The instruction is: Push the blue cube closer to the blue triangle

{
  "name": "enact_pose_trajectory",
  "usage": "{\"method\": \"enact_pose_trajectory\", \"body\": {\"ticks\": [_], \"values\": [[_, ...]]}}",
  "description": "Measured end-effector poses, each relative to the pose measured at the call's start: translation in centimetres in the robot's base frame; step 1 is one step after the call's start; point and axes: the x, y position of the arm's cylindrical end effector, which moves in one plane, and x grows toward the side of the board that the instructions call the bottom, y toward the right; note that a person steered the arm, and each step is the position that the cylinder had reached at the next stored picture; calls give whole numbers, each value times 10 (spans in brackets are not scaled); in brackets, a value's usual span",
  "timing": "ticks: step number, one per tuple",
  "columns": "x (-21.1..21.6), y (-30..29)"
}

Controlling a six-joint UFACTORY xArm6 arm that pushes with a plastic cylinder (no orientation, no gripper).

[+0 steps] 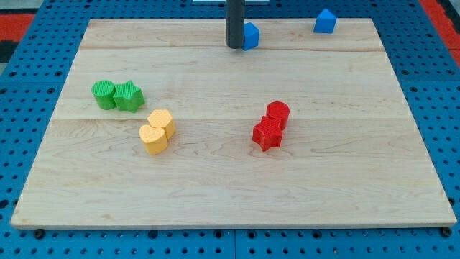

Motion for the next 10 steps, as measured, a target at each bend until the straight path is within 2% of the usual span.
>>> {"method": "enact_pose_trajectory", "body": {"ticks": [2, 4, 6, 8, 10], "values": [[-17, -3], [-22, 56], [-35, 85], [-39, 73], [-63, 108]]}}
